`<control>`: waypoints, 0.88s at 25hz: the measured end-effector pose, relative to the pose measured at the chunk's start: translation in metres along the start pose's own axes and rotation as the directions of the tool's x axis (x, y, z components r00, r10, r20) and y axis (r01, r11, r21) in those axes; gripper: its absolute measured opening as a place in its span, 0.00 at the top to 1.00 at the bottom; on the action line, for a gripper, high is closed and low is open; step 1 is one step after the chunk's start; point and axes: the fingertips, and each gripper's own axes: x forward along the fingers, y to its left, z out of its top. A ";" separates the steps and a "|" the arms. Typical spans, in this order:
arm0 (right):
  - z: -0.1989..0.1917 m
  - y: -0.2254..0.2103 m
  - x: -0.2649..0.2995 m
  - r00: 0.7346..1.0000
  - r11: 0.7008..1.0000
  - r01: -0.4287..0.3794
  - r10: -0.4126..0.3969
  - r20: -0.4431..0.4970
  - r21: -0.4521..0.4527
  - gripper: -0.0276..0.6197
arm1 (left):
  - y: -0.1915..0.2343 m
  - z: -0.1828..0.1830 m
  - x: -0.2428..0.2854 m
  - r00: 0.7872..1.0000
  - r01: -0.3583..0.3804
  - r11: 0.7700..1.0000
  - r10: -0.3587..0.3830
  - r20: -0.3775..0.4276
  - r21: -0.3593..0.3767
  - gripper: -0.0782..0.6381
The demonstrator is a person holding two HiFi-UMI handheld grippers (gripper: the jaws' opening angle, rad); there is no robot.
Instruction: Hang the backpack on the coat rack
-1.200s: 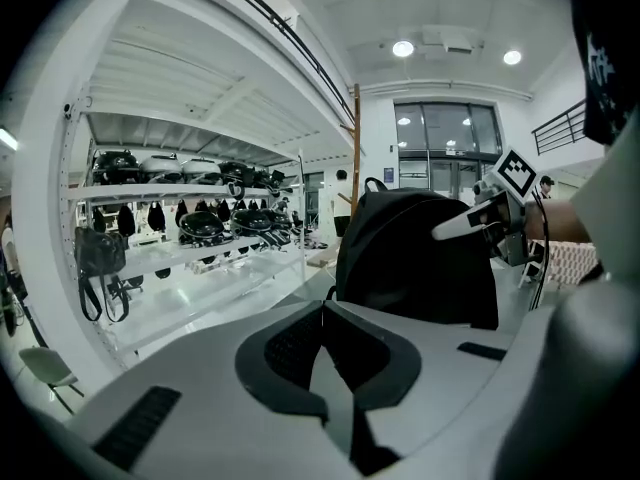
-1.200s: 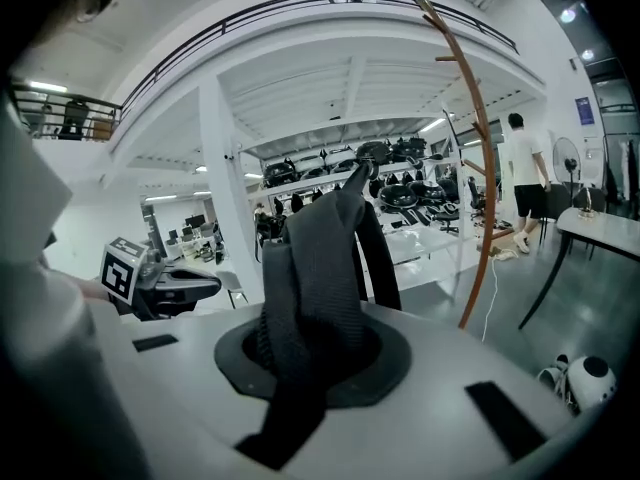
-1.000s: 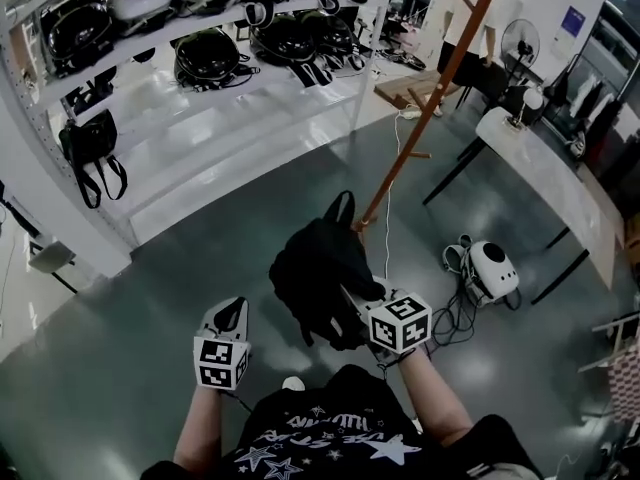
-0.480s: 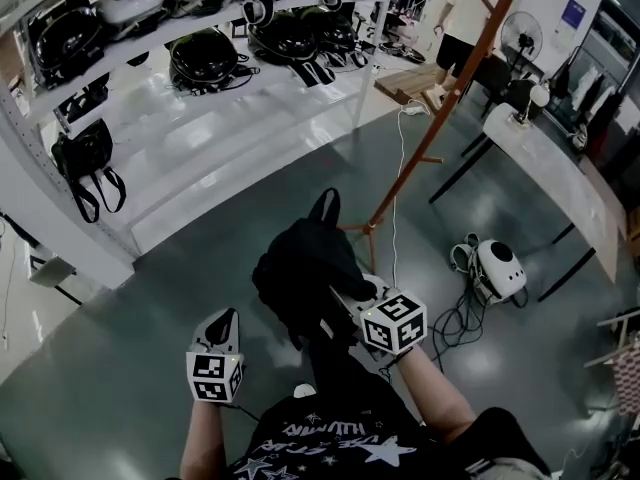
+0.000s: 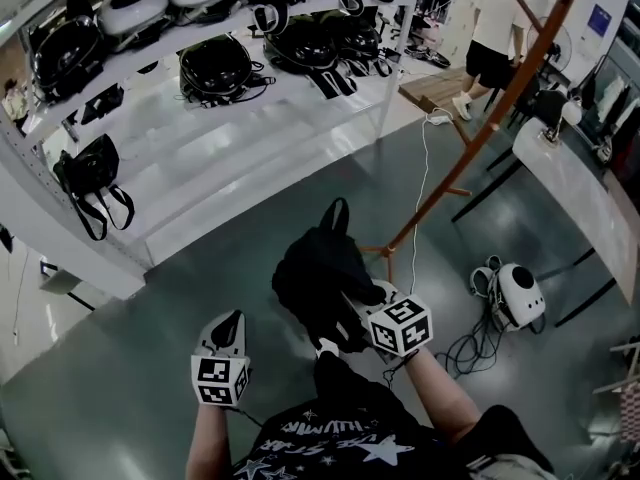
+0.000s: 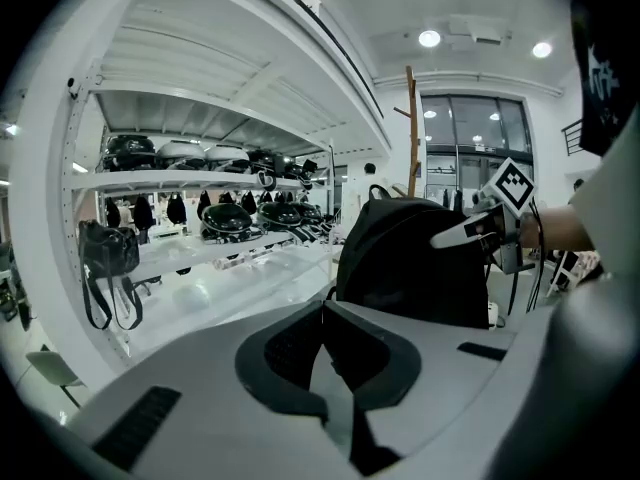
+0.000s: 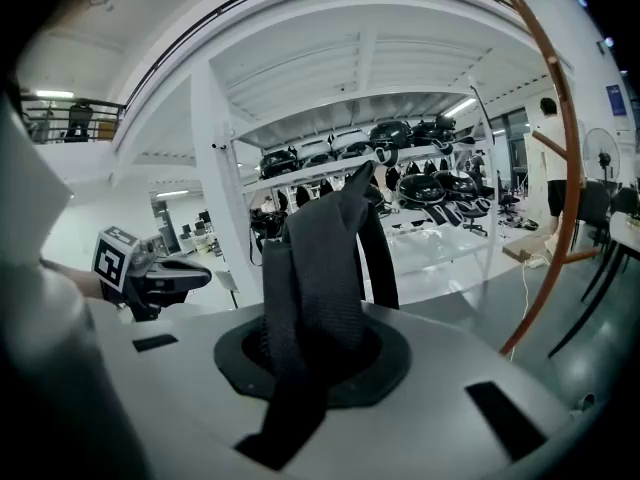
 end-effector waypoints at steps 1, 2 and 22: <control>0.005 -0.013 0.006 1.000 1.000 -0.002 0.002 0.001 0.002 0.87 | 0.000 0.007 0.014 1.000 0.001 1.000 -0.001 -0.003 0.004 0.86; 0.011 -0.026 0.011 1.000 1.000 -0.003 0.003 0.003 0.005 0.87 | 0.000 0.015 0.029 1.000 0.002 1.000 -0.002 -0.004 0.006 0.86; 0.099 -0.240 0.022 0.985 0.991 0.130 -0.132 0.111 0.028 0.87 | -0.064 0.149 0.263 0.986 0.154 0.979 -0.160 0.036 0.130 0.86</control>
